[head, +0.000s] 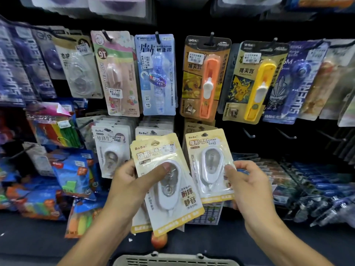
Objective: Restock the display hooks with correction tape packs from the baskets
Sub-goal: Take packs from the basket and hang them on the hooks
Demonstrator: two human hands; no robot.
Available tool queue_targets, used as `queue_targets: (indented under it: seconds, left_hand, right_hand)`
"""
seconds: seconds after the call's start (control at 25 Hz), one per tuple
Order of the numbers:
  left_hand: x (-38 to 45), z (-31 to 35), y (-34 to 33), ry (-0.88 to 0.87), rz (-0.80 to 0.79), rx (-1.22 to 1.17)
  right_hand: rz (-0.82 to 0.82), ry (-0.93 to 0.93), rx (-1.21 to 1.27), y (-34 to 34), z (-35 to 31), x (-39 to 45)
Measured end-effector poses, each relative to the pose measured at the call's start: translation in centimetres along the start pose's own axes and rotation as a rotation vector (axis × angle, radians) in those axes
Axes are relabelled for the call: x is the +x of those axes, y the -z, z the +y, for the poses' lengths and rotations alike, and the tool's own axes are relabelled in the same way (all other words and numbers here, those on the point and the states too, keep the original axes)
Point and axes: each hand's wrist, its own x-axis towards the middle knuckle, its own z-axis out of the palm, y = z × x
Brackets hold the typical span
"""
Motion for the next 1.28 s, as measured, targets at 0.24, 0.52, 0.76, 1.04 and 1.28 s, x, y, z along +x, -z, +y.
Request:
queue_targets:
  seconds: [0.24, 0.52, 0.76, 1.04, 1.28]
  left_hand:
    - [0.1, 0.0, 0.1, 0.033, 0.002, -0.012]
    - [0.2, -0.5, -0.3, 0.082, -0.121, 0.138]
    - [1.1, 0.3, 1.3, 0.014, -0.033, 0.124]
    - [1.2, 0.5, 1.5, -0.039, 0.086, 0.049]
    - [0.8, 0.2, 0.9, -0.041, 0.042, 0.092]
  right_hand:
    - [-0.200, -0.122, 0.191, -0.6, 1.3, -0.6]
    - [-0.494, -0.058, 0.282, -2.1, 0.6, -1.6]
    - [-0.217, -0.093, 0.067, -0.3, 0.7, 1.0]
    - [-0.297, 0.157, 0.109, -0.6, 0.3, 0.1]
    - [-0.196, -0.079, 0.083, -0.7, 0.0, 1.3]
